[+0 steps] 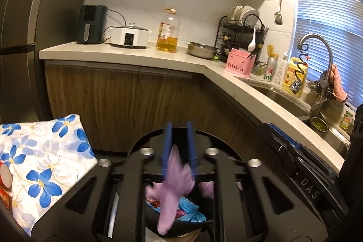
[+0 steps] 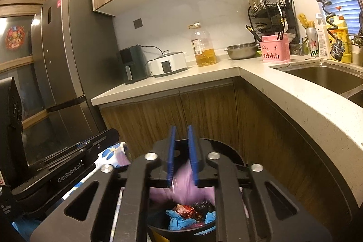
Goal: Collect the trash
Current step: 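Open both tools to drop the pink bags into the bin, then move both open tools back toward the red cups on the table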
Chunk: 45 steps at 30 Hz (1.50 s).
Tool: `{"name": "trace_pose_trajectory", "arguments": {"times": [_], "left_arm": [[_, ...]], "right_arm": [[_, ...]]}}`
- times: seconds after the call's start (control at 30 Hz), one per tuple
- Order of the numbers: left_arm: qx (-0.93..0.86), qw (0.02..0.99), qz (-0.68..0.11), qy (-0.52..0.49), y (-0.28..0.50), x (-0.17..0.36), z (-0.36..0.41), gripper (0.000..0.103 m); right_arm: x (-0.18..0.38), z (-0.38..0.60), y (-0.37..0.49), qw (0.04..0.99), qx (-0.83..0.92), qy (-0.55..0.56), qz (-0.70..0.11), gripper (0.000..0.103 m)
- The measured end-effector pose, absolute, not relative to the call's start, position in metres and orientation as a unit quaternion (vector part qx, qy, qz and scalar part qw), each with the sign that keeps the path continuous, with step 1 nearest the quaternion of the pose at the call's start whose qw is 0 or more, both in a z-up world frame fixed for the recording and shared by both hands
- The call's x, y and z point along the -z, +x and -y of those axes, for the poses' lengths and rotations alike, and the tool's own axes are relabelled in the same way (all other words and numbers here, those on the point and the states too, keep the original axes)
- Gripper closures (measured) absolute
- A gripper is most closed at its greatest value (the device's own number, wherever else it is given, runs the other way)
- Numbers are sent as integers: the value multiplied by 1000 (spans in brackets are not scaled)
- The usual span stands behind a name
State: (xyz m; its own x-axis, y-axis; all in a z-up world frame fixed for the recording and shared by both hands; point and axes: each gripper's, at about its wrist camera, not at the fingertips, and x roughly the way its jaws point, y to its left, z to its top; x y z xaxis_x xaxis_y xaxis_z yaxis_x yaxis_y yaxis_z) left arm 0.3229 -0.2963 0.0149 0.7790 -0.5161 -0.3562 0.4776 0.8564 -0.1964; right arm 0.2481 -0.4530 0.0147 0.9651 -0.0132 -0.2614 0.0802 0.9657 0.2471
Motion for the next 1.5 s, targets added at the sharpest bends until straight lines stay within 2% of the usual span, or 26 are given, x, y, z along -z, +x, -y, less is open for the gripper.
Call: {"name": "trace_pose_trajectory", "arguments": {"times": [0.03, 0.07, 0.13, 0.2, 0.27, 0.33, 0.5, 0.67, 1.07, 1.5], "left_arm": [[260, 942, -203, -51, 324, -14, 295, 71], [257, 943, -204, -54, 324, -14, 293, 59], [250, 945, -202, -59, 324, -13, 288, 54], [236, 950, -199, -56, 322, -12, 284, 38], [223, 954, -194, -56, 317, -11, 278, 31], [212, 956, -194, -54, 313, -10, 273, 25], [168, 968, -184, -33, 295, -4, 257, 17], [123, 975, -180, -30, 278, 1, 234, 13], [-2, 988, -153, -29, 231, 13, 150, 12], [-95, 979, -172, -44, 206, 46, 52, 12]], "right_arm": [[-14, 453, 247, 983, 24, 129, -129, 82], [-14, 454, 246, 983, 26, 130, -129, 79], [-13, 455, 245, 982, 30, 131, -130, 74], [-11, 455, 242, 982, 35, 129, -132, 68], [-8, 456, 239, 982, 41, 129, -133, 56], [-7, 455, 236, 982, 43, 129, -133, 53], [-5, 449, 226, 982, 53, 122, -132, 37], [-5, 440, 217, 983, 54, 115, -132, 26], [-3, 403, 195, 984, 36, 118, -128, 26], [14, 322, 189, 981, -23, 127, -144, 26]]}}
